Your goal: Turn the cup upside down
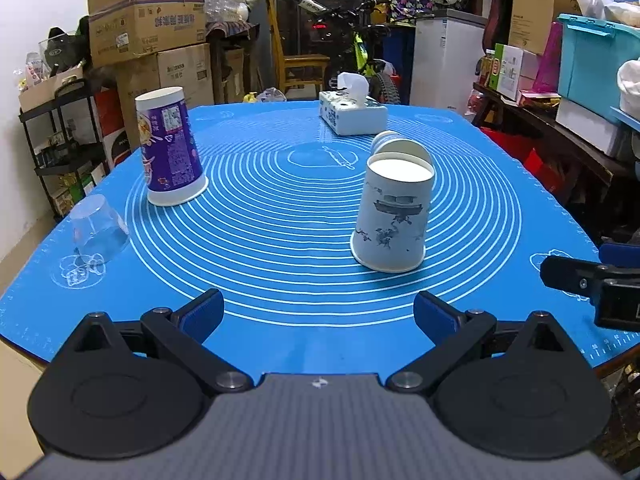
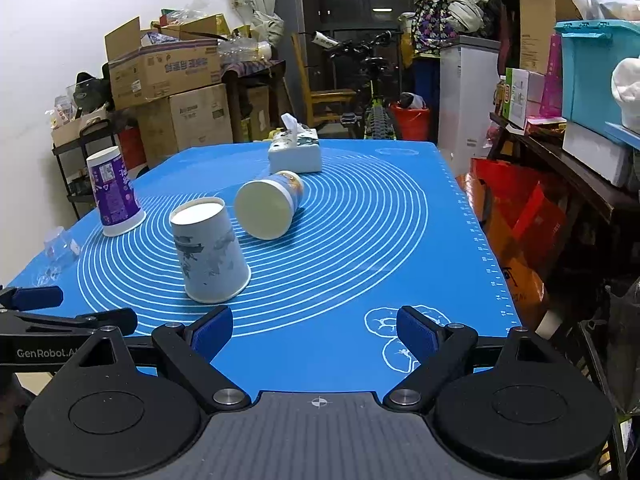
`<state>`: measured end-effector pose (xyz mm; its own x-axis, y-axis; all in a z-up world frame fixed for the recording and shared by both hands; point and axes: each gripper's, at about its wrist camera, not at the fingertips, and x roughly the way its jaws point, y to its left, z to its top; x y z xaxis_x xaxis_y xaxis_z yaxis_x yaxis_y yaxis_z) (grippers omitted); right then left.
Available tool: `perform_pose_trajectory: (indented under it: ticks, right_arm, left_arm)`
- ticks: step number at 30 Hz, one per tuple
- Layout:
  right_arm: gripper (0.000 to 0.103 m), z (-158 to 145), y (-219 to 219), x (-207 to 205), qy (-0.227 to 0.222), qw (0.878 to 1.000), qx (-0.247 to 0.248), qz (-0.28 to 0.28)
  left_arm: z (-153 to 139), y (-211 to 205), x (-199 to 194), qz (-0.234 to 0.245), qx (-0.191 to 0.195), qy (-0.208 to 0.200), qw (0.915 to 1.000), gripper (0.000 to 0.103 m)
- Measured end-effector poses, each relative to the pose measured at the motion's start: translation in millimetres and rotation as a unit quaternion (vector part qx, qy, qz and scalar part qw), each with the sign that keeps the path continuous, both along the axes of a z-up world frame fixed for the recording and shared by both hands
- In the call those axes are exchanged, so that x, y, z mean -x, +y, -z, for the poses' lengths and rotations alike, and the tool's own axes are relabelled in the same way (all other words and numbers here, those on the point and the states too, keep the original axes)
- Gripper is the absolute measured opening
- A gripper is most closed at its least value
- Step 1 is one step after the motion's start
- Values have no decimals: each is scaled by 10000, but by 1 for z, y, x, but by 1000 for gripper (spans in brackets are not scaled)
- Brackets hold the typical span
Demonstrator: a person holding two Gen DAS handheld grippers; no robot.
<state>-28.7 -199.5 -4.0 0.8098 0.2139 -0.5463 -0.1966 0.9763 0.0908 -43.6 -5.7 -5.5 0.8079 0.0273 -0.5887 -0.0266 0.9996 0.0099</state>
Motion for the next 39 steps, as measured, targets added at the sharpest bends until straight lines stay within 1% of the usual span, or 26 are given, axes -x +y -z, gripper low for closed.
perform_pose_trajectory:
  ticks: [11,39]
  right_arm:
    - [90,4,1,-1,49,10000,-7,20]
    - [90,7,2,-2,60,10000,74,-6]
  left_arm:
    - [0,-4,1,88,-73,-15,9999,100]
    - [1,-5,0,116,-112,20,9999,100]
